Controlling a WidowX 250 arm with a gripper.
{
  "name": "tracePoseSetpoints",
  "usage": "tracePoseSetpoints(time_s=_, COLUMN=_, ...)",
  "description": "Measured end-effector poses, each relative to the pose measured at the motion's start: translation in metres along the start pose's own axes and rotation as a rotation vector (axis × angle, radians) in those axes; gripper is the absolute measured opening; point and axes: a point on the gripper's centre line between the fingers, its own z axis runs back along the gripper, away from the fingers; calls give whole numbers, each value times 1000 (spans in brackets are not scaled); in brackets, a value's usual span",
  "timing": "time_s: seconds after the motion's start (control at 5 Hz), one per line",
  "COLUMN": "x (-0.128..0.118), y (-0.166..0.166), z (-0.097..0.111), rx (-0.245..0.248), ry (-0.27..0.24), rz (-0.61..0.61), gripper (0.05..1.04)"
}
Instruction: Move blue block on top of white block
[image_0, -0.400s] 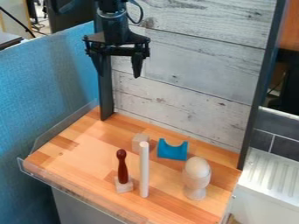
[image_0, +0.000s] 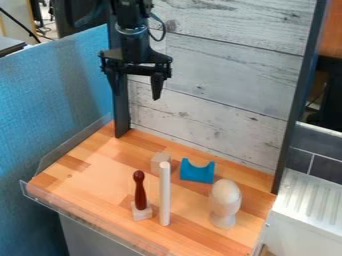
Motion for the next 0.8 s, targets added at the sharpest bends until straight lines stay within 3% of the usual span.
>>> tracePoseSetpoints(time_s=0.2, x=3, y=-1, z=-6, rx=4, ry=34, rz=-55, gripper=1000)
tracePoseSetpoints(time_s=0.4, x=10, y=-4, z=0, rx=-22, ry=20, rz=-124, gripper=1000)
tracePoseSetpoints(time_s=0.6, x=12, y=-4, z=-12, rx=-65, ry=75, rz=-207, gripper=1000)
tracePoseSetpoints(time_s=0.8, x=14, y=-1, z=-22, rx=-73, ry=66, rz=-304, gripper=1000)
